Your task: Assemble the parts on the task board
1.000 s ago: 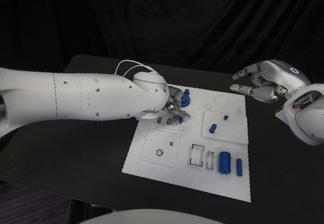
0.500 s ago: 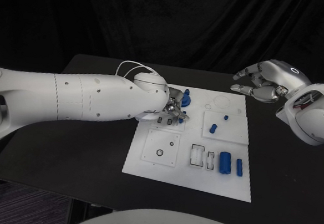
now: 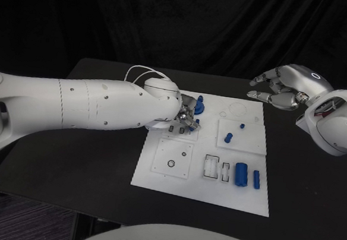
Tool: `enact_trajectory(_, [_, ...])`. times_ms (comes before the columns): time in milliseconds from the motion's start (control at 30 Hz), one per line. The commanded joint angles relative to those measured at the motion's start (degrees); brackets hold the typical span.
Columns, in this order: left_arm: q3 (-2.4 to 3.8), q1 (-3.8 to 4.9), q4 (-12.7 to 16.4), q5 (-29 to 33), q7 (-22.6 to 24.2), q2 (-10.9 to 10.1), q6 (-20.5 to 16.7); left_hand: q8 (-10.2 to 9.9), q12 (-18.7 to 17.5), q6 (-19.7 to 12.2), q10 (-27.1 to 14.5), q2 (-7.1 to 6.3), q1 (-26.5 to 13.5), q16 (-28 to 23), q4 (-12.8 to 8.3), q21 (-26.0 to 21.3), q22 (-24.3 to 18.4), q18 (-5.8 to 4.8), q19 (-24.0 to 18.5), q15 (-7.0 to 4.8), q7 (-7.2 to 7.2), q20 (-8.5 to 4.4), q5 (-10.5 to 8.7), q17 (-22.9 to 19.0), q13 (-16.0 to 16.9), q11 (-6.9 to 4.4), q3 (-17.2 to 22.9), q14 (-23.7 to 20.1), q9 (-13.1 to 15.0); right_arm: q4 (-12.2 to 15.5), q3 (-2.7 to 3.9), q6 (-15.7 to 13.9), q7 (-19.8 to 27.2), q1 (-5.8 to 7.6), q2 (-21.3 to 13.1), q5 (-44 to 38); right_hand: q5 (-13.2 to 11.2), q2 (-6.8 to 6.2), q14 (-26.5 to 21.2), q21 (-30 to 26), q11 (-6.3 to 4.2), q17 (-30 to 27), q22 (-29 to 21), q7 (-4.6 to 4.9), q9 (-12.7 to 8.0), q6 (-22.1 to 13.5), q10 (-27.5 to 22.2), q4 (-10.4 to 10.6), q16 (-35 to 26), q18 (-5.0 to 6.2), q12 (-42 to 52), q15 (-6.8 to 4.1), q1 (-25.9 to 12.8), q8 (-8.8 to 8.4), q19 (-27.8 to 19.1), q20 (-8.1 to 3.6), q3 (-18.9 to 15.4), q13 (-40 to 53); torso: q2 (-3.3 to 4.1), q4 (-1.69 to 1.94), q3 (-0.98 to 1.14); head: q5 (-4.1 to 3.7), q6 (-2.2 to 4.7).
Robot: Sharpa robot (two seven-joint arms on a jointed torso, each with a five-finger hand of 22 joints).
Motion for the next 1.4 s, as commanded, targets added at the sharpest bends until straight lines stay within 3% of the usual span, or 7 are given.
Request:
enact_trajectory(33, [0.04, -0.16, 0.05, 0.30, 1.40, 0.03, 0.58, -0.47, 10.83, 0.56, 7.63, -0.21, 0.63, 0.15, -0.24, -0.24, 0.07, -0.45, -0.45, -0.37, 0.06, -0.09, 0.65, 15.08, 27.42, -1.78, 0.96, 5.94, 0.14, -0.01, 0.04, 0.33, -0.24, -0.12, -0.04, -0.09, 0.24, 0.49, 5.78, -0.23, 0.51, 14.63, 11.98, 0.17, -0.09, 0.37, 6.07, -0.35, -0.13, -0.33, 0.15, 0.53, 0.06, -0.34, 1.42, 0.37, 0.07, 15.07, 0.00, 0.05, 0.01, -0.05, -0.01])
enact_trajectory(233, [0.04, -0.17, 0.03, 0.30, 1.85, -0.07, 0.59, -1.55, 10.83, 0.76, 7.63, -1.19, 1.10, 0.15, -0.93, -0.38, 0.18, -0.44, -0.45, -0.37, 0.09, -0.09, 3.60, 15.08, 27.42, -1.76, 3.90, 5.94, 0.51, -0.04, 0.04, 0.50, -0.33, -0.12, -0.03, -0.09, 0.24, 0.49, 5.78, -0.23, 0.51, 14.63, 11.98, 0.17, -0.09, 0.37, 6.07, -0.35, -0.13, -0.33, 0.15, 0.53, 0.06, -0.34, 1.42, 0.37, 0.07, 15.07, -0.06, -0.01, 0.00, 0.08, -0.01])
enact_trajectory(433, [0.04, -0.18, 0.02, 0.30, 2.01, -0.24, 0.60, -2.56, 10.83, 1.00, 7.63, -3.04, 1.21, 0.15, -1.64, -0.54, 0.31, -0.43, -0.45, -0.38, 0.13, -0.09, 7.15, 15.08, 27.42, -1.75, 8.12, 5.94, 1.10, -0.09, 0.04, 0.81, -0.47, -0.13, 0.00, -0.09, 0.27, 0.51, 5.75, -0.27, 0.52, 14.56, 11.97, 0.19, -0.09, 0.42, 6.07, -0.38, -0.22, -0.32, 0.15, 0.54, 0.08, -0.35, 1.40, 0.38, 0.08, 15.07, -0.07, -0.01, 0.00, 0.19, -0.01])
enact_trajectory(500, [0.04, -0.18, 0.06, 0.30, 2.00, -0.37, 0.56, -3.08, 10.83, 1.19, 7.63, -4.43, 1.07, 0.15, -2.23, -0.64, 0.40, -0.42, -0.45, -0.38, 0.15, -0.10, 7.92, 15.08, 27.42, -1.76, 11.73, 5.94, 1.59, -0.09, 0.04, 0.93, -0.52, -0.14, 0.00, -0.09, 0.30, 0.54, 5.74, -0.37, 0.53, 14.53, 11.94, 0.20, -0.09, 0.45, 6.07, -0.42, -0.25, -0.29, 0.15, 0.54, 0.11, -0.36, 1.35, 0.38, 0.10, 15.07, -0.06, 0.02, -0.01, 0.19, -0.01])
enact_trajectory(567, [0.04, -0.18, 0.12, 0.30, 2.00, -0.53, 0.45, -3.56, 10.83, 1.52, 7.63, -6.12, -0.35, 0.15, -2.33, -0.71, 0.60, -0.43, -0.38, -0.32, 0.25, -0.06, 7.86, 15.08, 27.42, -1.69, 15.81, 5.94, 2.29, -0.11, 0.04, 1.04, -0.59, -0.15, -0.02, -0.09, 0.30, 0.54, 5.74, -0.37, 0.53, 14.53, 11.94, 0.20, -0.09, 0.45, 6.07, -0.42, -0.25, -0.29, 0.15, 0.54, 0.11, -0.36, 1.35, 0.38, 0.10, 15.07, -0.08, 0.02, 0.00, 0.21, -0.01])
enact_trajectory(733, [0.04, -0.18, 0.40, 0.30, 2.06, -1.13, 0.08, -4.23, 10.83, 1.92, 7.63, -8.47, -3.19, 0.15, -3.30, -0.92, 0.86, -0.43, -0.32, -0.28, 0.29, 0.00, 7.34, 15.08, 27.42, -1.66, 22.50, 5.94, 3.79, -0.11, 0.04, 1.44, -0.87, -0.18, -0.14, -0.09, 0.33, 0.55, 5.73, -0.42, 0.53, 14.50, 11.92, 0.20, -0.09, 0.47, 6.07, -0.46, -0.29, -0.28, 0.15, 0.54, 0.15, -0.36, 1.33, 0.38, 0.12, 15.07, -0.02, 0.05, -0.03, 0.19, -0.01])
enact_trajectory(1400, [0.03, -0.18, 2.46, 5.06, 3.09, -4.40, -3.29, -4.28, 10.83, 2.27, 7.63, -9.05, -4.66, 0.15, -3.62, -1.29, 0.62, -0.34, -0.54, -0.25, 0.31, 0.03, 6.66, 15.08, 27.42, -1.64, 24.54, 5.94, 4.60, -0.06, 0.04, 2.86, -1.79, -0.21, -0.33, -0.09, 1.67, 0.82, 5.65, -0.86, 0.64, 14.29, 11.79, 0.32, -0.20, 0.78, 6.07, -1.42, -0.54, -0.19, 0.15, 0.64, 0.91, -0.79, 1.14, 0.48, 0.53, 15.07, 0.02, -0.03, 0.01, 0.56, -0.01])
